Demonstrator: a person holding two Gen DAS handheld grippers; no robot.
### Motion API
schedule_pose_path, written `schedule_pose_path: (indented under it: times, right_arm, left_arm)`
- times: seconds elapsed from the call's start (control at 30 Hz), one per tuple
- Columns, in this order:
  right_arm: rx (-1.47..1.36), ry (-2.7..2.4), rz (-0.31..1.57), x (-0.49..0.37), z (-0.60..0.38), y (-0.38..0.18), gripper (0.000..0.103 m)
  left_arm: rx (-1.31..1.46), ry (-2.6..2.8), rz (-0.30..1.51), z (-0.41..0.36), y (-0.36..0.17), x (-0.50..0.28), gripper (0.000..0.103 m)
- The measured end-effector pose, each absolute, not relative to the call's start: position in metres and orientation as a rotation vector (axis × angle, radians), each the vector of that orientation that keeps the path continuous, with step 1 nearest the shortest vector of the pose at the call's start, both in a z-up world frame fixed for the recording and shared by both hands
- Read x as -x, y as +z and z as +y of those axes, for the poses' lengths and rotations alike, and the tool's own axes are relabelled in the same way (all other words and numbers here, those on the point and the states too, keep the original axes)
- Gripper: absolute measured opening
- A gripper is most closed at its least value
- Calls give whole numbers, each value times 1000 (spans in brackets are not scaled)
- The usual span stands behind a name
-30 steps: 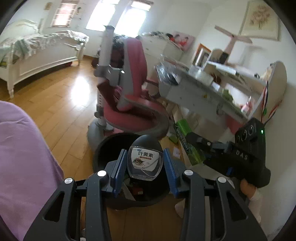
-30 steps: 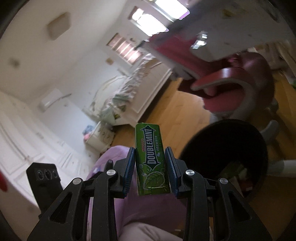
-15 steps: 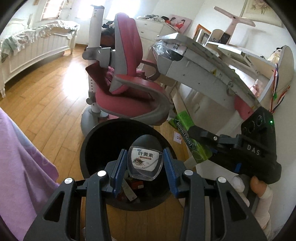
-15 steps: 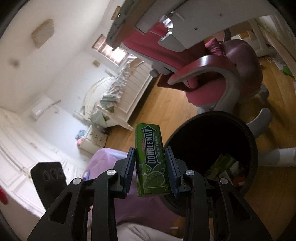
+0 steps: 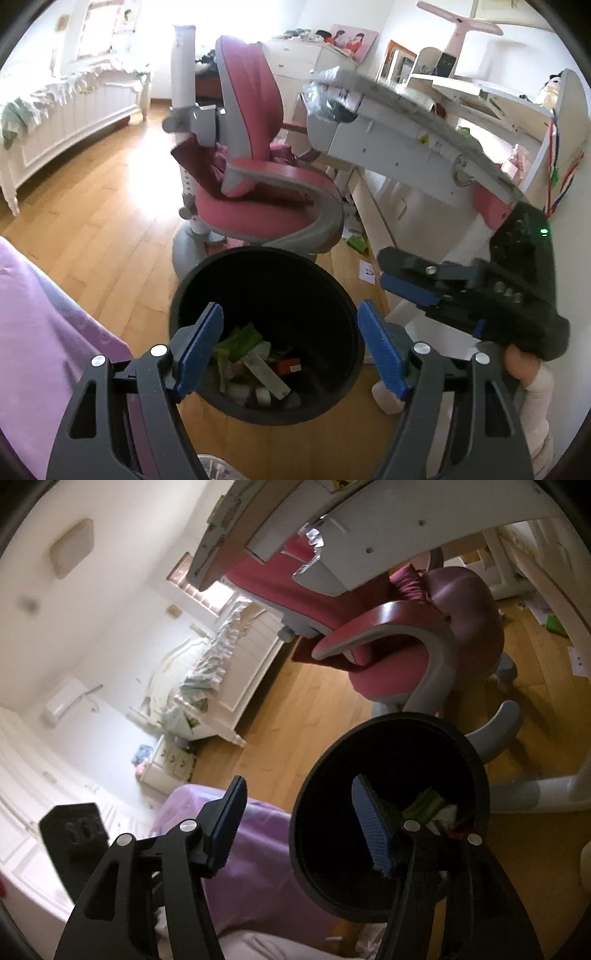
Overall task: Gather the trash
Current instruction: 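Carry the eye-drop bottle and gum pack to the bin and release both, then grasp the blue packet with the left tool while the right tool grasps the purple spray bottle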
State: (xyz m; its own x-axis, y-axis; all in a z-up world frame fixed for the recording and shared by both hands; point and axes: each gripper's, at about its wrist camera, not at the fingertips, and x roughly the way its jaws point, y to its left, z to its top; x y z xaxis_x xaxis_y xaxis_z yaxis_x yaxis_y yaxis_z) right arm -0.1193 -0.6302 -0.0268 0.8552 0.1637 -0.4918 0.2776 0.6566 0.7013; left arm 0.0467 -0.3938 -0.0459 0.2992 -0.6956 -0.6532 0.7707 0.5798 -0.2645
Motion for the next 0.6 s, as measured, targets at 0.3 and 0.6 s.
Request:
schedule_pose_path:
  times: [0.3,0.6]
  right_arm:
    - [-749,51,655,80,-562,-10,60]
    - [-534,303,787,8,-413,20,60]
  left_arm:
    - [13,-826,689,-283,-6,-42,80]
    - [38,-450,609,-101,-2,-76,88]
